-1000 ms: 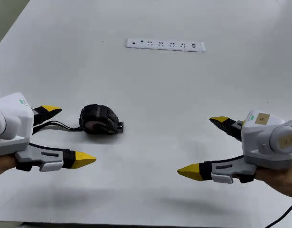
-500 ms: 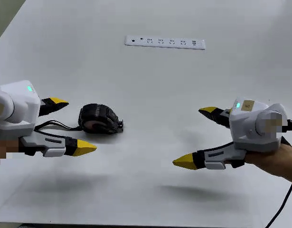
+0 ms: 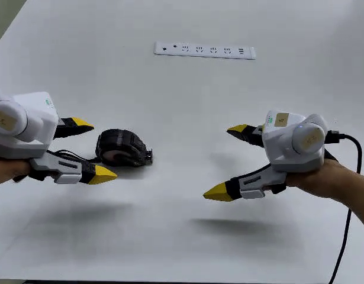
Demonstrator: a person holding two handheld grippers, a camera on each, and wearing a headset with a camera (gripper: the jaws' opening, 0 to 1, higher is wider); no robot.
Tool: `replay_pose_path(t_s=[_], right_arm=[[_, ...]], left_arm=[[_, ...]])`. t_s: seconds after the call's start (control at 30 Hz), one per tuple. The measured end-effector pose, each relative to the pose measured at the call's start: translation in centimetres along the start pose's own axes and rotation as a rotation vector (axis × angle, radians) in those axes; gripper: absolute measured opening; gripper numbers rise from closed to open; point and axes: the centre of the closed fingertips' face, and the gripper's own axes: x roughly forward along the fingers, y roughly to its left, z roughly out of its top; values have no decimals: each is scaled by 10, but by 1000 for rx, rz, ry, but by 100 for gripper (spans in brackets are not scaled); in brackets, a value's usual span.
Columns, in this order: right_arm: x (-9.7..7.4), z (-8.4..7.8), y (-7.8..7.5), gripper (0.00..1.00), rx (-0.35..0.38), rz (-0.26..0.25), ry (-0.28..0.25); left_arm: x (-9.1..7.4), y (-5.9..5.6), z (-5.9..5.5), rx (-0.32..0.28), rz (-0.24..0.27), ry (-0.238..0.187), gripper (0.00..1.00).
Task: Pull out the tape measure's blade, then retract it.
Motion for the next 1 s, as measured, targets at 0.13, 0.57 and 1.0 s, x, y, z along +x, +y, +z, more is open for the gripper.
replay_pose_path(t_s=[0.13,0.57,1.0], right_arm=[[6,3,-4,91,-12,9,-1],[32,9,-6,85,-55,72,18],[55,21,-3,73,-119,132,23]], left_arm=[[2,4,-2,16,-12,20,62],[11,11,-5,102,-66,79,53],[14,17,-9,195,-127,138,39]])
